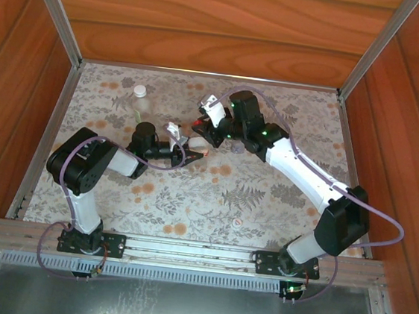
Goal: Screw on the bottle caps
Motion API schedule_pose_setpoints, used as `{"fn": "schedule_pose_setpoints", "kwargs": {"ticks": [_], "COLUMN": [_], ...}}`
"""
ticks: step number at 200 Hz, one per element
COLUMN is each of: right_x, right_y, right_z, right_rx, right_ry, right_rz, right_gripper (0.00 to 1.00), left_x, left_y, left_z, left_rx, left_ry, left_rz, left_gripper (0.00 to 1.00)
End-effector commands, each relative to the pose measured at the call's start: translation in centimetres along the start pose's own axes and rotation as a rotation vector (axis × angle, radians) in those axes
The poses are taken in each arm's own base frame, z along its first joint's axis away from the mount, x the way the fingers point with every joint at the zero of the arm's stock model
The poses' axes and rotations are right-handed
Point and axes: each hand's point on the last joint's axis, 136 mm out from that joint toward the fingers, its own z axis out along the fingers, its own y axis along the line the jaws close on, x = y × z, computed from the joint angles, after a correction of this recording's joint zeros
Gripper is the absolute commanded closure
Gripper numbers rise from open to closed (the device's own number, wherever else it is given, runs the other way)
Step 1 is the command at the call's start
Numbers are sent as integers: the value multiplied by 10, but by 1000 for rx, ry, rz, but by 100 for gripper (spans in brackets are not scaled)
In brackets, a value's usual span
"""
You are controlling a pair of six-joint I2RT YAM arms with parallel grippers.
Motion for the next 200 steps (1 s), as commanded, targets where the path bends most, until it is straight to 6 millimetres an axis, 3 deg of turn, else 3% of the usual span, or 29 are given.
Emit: {"fn": "schedule_pose_setpoints", "kwargs": {"ticks": [1,77,200], "right_x": [24,17,30], "right_y": [-9,-10,-10], "right_z": [4,0,7], "right_rx": [49,69,88], "right_ry": [54,-32,-138], "right_rz": [64,84,125], "right_gripper": [64,66,67], "left_x": [46,47,46], "left_y": [-2,0,0], "left_z": [-3,-3,-3], "left_rx": [1,-1,1], "left_ry": [115,116,115], "left_rz": [-158,-161,-166], "left_gripper": [52,52,52]}}
